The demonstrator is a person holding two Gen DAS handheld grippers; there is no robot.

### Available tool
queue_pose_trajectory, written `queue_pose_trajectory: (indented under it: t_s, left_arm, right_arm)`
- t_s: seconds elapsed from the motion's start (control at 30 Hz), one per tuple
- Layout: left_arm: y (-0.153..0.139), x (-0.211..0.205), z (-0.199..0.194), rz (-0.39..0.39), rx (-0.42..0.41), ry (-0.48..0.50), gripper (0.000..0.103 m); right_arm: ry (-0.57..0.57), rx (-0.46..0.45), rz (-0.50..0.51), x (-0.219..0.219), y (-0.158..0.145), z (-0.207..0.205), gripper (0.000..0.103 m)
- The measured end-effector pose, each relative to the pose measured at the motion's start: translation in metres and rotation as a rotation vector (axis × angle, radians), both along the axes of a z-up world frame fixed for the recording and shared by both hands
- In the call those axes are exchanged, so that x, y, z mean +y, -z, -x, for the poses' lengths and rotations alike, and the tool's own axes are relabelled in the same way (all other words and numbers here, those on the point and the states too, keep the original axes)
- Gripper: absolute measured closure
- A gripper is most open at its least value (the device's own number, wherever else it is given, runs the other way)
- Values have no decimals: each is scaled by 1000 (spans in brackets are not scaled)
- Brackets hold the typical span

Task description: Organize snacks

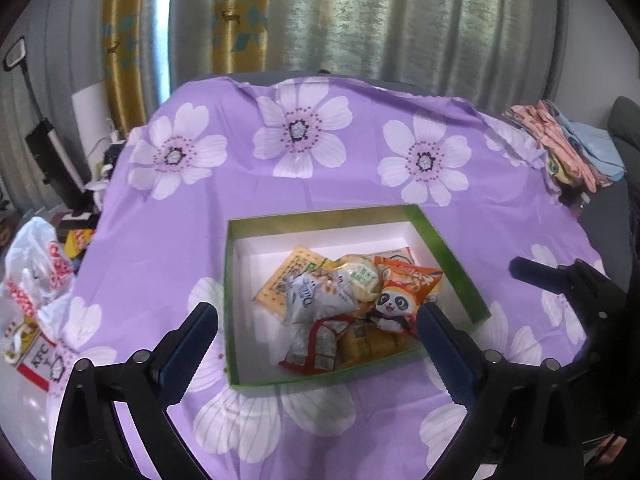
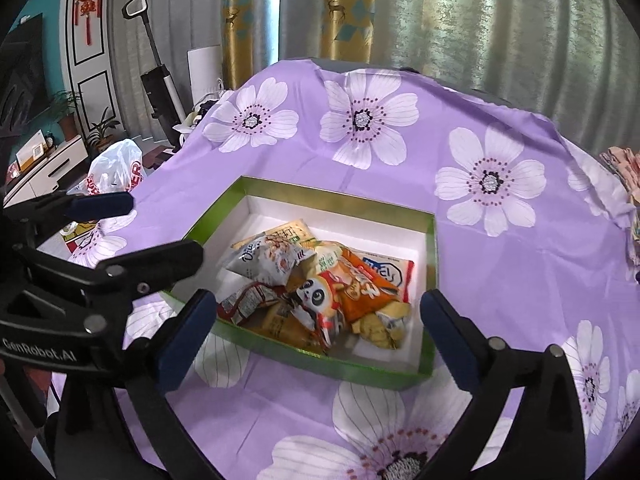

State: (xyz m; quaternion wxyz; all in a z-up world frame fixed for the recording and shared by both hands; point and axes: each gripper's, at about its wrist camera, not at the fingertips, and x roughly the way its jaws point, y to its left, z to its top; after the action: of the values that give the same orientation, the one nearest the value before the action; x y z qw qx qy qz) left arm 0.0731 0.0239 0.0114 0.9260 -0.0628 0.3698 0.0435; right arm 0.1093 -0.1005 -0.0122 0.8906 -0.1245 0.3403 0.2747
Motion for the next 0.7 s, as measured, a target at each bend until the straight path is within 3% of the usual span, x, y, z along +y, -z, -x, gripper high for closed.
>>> queue_pose_trajectory:
  t_s: [0.3, 0.7]
  left_arm:
    - [-23, -4, 24, -11, 6, -41, 2]
    - [-47, -7, 43, -96, -9, -125, 2]
  right_arm:
    - [31, -2, -19, -16, -21, 16, 0]
    - [47, -31, -41, -31, -52, 33, 0]
